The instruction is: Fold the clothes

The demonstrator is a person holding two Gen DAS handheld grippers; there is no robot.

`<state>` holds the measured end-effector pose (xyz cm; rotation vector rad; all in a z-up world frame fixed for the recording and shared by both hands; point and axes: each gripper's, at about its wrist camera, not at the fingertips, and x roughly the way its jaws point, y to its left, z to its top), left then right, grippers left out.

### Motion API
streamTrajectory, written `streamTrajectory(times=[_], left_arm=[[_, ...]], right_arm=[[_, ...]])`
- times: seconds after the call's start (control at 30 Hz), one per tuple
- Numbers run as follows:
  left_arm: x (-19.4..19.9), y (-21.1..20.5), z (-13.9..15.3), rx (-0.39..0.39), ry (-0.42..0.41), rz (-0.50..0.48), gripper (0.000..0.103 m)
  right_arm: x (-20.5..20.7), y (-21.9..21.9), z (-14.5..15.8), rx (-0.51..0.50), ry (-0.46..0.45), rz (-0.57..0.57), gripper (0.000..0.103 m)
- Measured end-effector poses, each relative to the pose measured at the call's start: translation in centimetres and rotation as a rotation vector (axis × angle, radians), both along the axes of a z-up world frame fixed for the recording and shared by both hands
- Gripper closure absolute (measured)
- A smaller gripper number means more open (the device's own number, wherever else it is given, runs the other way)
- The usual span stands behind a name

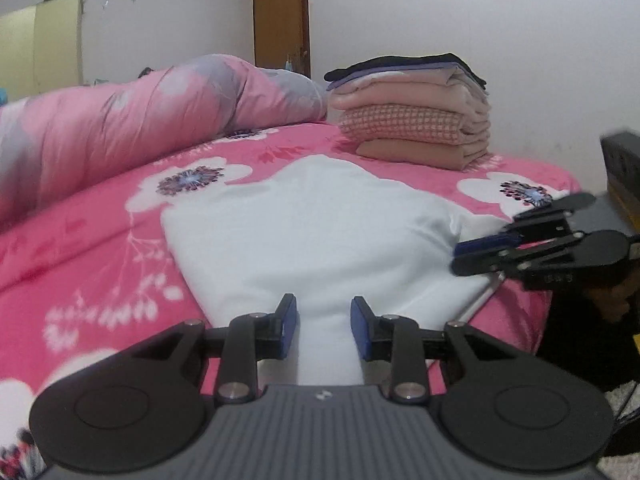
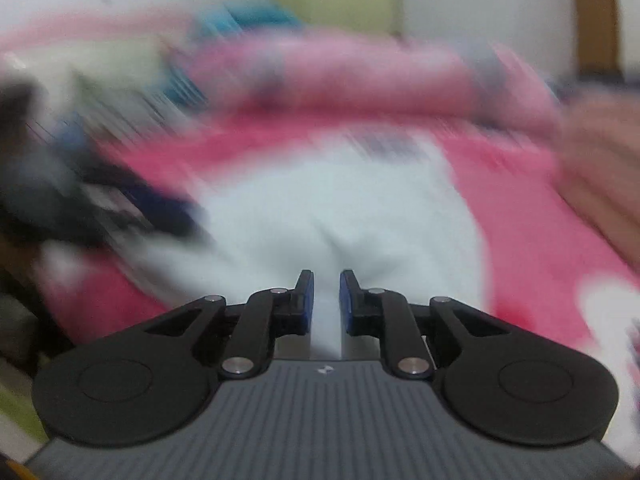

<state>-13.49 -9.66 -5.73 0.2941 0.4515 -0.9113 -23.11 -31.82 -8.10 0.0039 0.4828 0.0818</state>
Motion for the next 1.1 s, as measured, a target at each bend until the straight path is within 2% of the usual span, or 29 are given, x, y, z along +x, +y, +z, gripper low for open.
streamTrajectory(times=[0.07,0.17,0.27,0.37,0.4,0.47,0.53,0.63,0.73,0.77,0.83,0.87,0.93,1.0,1.1], left_arm=[[-0.1,-0.1,0.1,0.010,-0.005,0.000,0.070],[0.1,-0.3,0.1,0.014,0.001,0.003,0.069],[-0.1,-0.4,0.1,0.020,-0.007,0.003,0.065],[-0.3,-0.4,0.0,0.011,-0.002,-0.004,0.065],[-0.3,-0.3,0.0,0.008,0.002,-0.009,0.065],[-0.1,-0.3,0.1,0.013,0.002,-0.014,0.064],[0.2,-0.1,0.1,0.009,0.013,-0.022,0.064],[0.2,-0.2,0.0,0.010,0.015,-0.027,0.064],[0.1,-0.3,-0.1,0.002,0.019,-0.021,0.063],[0.0,-0.3,-0.2,-0.001,0.018,-0.020,0.063],[0.0,-0.1,-0.3,-0.015,0.027,-0.027,0.063],[0.0,-0.1,-0.3,-0.018,0.030,-0.029,0.063],[0.1,0.1,-0.3,-0.017,0.032,-0.033,0.063],[0.2,0.3,-0.2,-0.022,0.040,-0.036,0.063],[0.2,0.3,-0.3,-0.025,0.040,-0.035,0.063]], right_arm=[[-0.8,-1.6,0.7,0.077,0.009,-0.022,0.094],[-0.7,-2.2,3.8,0.071,-0.073,-0.038,0.093],[0.5,-3.4,4.7,0.074,-0.134,0.001,0.093],[3.2,-3.7,1.0,-0.033,0.023,-0.010,0.092],[3.3,-4.3,0.4,-0.012,0.038,-0.015,0.091],[3.1,-5.7,0.7,0.051,0.023,-0.035,0.090],[3.2,-6.1,2.7,0.035,0.007,-0.078,0.089],[4.5,-5.8,5.9,0.022,-0.082,-0.033,0.089],[7.6,-4.6,5.8,-0.044,-0.084,0.058,0.089],[8.7,-4.3,5.1,-0.054,-0.059,0.080,0.091],[10.7,-4.5,1.6,-0.102,0.067,0.062,0.091],[10.5,-5.4,0.4,-0.077,0.060,0.046,0.091],[10.2,-7.1,1.1,0.040,0.073,-0.003,0.091],[10.4,-7.2,3.0,0.024,0.051,-0.020,0.090],[11.5,-6.7,5.6,-0.017,-0.020,0.035,0.090]])
